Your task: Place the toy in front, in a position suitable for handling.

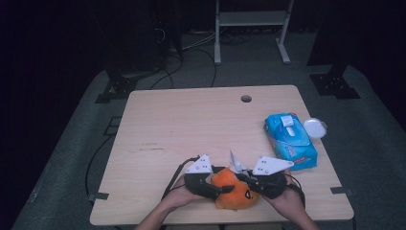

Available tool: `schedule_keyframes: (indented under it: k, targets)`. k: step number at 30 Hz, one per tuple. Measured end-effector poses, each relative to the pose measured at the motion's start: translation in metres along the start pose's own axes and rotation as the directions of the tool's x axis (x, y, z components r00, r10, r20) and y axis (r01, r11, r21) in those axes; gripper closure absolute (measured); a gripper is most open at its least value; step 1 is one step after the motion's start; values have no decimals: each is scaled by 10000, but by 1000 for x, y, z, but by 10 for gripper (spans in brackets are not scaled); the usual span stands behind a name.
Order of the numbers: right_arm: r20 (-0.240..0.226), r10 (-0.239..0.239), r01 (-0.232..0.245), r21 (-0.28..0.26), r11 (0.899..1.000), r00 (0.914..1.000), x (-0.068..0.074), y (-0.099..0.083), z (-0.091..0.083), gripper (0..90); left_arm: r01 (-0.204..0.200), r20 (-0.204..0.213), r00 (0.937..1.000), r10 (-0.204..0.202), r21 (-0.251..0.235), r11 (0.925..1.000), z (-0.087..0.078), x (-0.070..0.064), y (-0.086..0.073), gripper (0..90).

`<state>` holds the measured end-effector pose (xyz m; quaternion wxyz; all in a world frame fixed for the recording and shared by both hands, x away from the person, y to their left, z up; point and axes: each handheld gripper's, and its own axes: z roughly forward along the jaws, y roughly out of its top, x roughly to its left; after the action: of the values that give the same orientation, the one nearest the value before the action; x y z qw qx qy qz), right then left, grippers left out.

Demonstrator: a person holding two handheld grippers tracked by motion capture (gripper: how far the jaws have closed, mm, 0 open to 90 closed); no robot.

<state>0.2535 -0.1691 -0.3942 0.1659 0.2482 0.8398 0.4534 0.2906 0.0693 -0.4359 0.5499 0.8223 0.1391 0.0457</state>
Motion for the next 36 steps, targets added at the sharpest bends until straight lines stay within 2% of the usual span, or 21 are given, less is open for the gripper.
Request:
schedule_keyframes:
  k: [1,3,4,5,9,11,14,18,21,24,27,29,31,33,36]
  targets:
    - [184,35,-32,-178,9998,9998,-1,2,-3,846,-224,-265,9994,219,-171,9996,-1,-1,1,366]
    - [464,145,-125,-440,9990,9988,-2,5,-5,846,-875,-919,9923,832,-436,9952,-5,-4,6,378]
    - [479,245,-218,-549,9983,9986,-4,6,-6,846,-1129,-1114,9880,1069,-493,9924,-6,-4,7,377]
    - [455,313,-286,-589,9979,9985,-5,6,-5,846,-1211,-1162,9865,1151,-455,9916,-7,-3,7,377]
    - [181,633,-626,-366,9974,9978,-11,-1,5,843,-1155,-1034,9882,1133,-158,9932,-7,4,-1,362]
    - [124,674,-671,-221,9975,9976,-16,-7,8,844,-977,-972,9906,966,-70,9952,-9,8,-3,350]
    - [228,1020,-1019,-46,9948,9945,-27,-16,5,846,-594,-872,9945,580,-142,9981,-14,13,-10,335]
    - [471,1530,-1544,282,9876,9871,-38,-26,1,847,-335,-718,9969,317,-234,9992,-19,14,-17,316]
    - [120,1568,-1566,-145,9875,9876,-33,-20,-2,846,-379,-703,9969,361,-247,9990,-19,14,-18,308]
    - [-329,1241,-1252,-319,9916,9917,-24,-12,-3,846,-205,-637,9978,186,-292,9994,-19,16,-19,298]
    - [-259,987,-983,146,9950,9948,-23,-17,4,846,-17,-501,9987,1,-316,9995,-19,17,-20,292]
    - [-286,1099,-1090,307,9936,9935,-29,-21,4,846,-47,-507,9987,34,-249,9997,-18,16,-19,284]
    - [-124,1229,-1223,422,9916,9923,-34,-24,2,846,-70,-506,9987,59,-219,9997,-17,15,-18,282]
    - [-9,1361,-1360,353,9901,9907,-36,-24,0,845,-86,-462,9989,76,-207,9997,-17,16,-18,282]
    - [-179,1532,-1532,-1,9882,9880,-34,-19,-1,834,-273,-433,9987,261,-273,9993,-16,14,-18,283]
